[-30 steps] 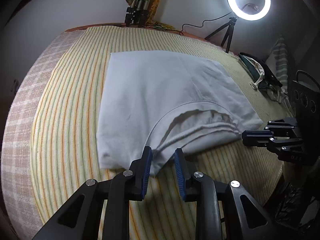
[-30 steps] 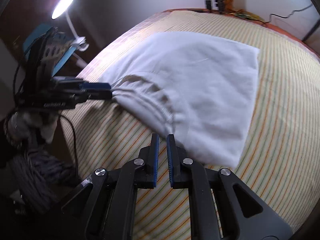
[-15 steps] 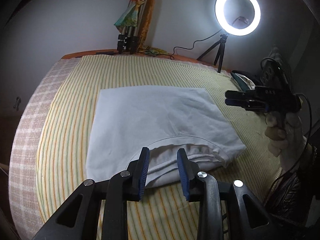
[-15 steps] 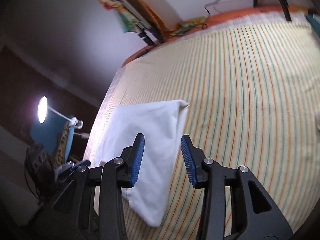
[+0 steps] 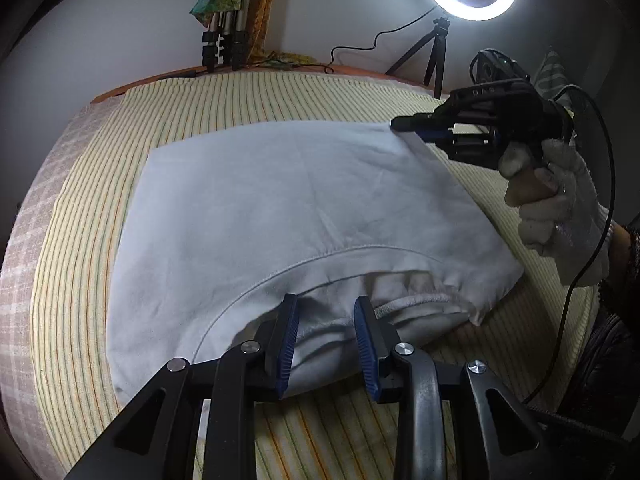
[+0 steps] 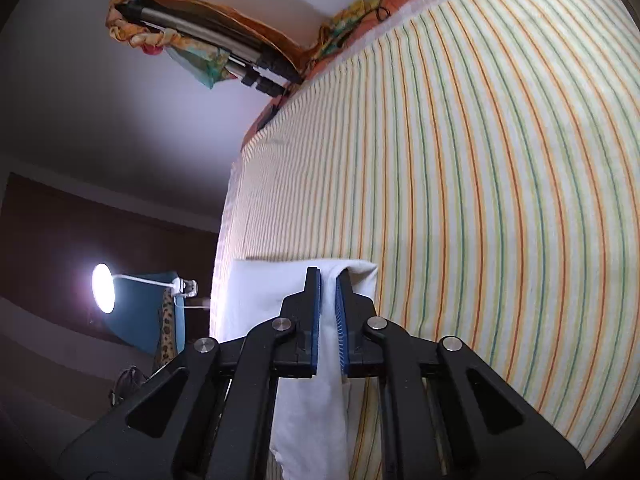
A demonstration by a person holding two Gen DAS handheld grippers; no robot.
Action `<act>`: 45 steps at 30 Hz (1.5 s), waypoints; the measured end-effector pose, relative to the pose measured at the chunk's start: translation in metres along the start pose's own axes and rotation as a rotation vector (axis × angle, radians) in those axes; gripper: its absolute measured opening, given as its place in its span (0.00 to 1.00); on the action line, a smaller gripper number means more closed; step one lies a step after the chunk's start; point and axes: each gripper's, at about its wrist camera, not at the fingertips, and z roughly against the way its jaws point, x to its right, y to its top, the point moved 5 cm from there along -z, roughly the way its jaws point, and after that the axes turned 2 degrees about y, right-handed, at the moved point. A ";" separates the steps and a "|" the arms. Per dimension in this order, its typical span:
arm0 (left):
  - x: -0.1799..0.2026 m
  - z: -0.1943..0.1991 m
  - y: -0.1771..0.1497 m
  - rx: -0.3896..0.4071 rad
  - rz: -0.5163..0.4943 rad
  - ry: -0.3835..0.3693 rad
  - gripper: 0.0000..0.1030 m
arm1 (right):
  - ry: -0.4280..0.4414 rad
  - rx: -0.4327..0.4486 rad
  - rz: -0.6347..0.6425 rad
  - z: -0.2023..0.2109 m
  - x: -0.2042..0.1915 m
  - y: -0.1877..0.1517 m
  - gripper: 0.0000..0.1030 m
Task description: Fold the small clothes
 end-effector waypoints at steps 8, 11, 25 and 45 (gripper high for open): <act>-0.001 0.008 0.003 0.004 -0.014 -0.010 0.27 | -0.246 0.134 0.176 0.031 -0.016 0.014 0.07; -0.002 0.022 0.007 0.040 0.000 -0.023 0.27 | -0.246 0.124 0.335 0.028 -0.049 0.006 0.07; -0.045 0.005 0.010 0.041 0.123 0.049 0.29 | -0.442 -0.051 0.613 -0.064 -0.078 -0.036 0.26; -0.103 0.078 -0.016 0.155 0.479 -0.061 0.61 | -0.312 0.016 0.320 0.027 -0.023 -0.025 0.54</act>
